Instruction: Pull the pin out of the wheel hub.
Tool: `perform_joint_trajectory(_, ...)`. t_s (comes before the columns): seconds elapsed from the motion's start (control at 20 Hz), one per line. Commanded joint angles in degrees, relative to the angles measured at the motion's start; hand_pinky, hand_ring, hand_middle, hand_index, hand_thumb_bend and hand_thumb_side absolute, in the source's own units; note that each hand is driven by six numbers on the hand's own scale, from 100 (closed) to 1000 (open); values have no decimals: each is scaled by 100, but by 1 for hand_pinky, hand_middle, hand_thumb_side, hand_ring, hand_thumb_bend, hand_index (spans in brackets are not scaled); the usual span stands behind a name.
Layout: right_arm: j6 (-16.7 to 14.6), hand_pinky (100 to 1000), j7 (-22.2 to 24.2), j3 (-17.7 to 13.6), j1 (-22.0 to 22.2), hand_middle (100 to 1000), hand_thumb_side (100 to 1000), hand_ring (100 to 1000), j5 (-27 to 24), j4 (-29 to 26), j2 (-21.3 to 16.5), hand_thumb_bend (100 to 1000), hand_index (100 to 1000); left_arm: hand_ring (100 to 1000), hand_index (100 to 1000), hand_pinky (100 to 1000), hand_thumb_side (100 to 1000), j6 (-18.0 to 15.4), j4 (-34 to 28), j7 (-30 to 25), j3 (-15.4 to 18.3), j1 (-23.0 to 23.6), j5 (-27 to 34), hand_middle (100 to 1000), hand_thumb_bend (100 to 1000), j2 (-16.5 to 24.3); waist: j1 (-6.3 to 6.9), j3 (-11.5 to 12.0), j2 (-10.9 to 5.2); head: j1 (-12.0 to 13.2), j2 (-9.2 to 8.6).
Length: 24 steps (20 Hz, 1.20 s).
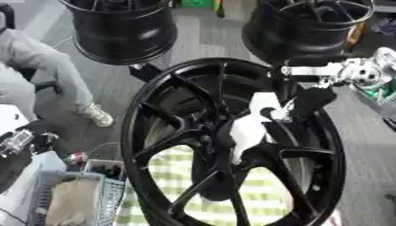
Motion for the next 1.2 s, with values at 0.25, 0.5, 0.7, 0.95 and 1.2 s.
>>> perform_joint_trajectory(0.25,-61,686,164,-20,-74,787,446,635,155,62,-85,270,894,462,715,597,909,-7,-69,-29,-8,-68,5,585,100,81,23,5,-54,-1,-15)
perform_joint_trajectory(0.5,-94,681,238,-25,-71,772,414,626,274,121,-67,254,884,462,715,598,909,-10,-68,-30,-8,-68,6,585,100,79,28,0,-53,4,-15)
perform_joint_trajectory(0.7,-122,668,205,-33,-73,743,370,611,351,186,-48,228,847,462,715,598,908,-16,-68,-25,-3,-74,12,585,100,79,36,3,-50,4,-15)
perform_joint_trajectory(0.95,-204,644,-144,-71,-95,616,307,571,379,166,-20,187,728,462,715,598,908,-19,-63,-25,-6,-76,13,585,100,79,39,-3,-50,2,-15)
perform_joint_trajectory(1.2,-276,612,-906,-77,-95,535,281,530,178,117,16,164,645,462,715,598,908,-19,-63,-27,-7,-77,11,585,100,77,40,-5,-48,3,-15)
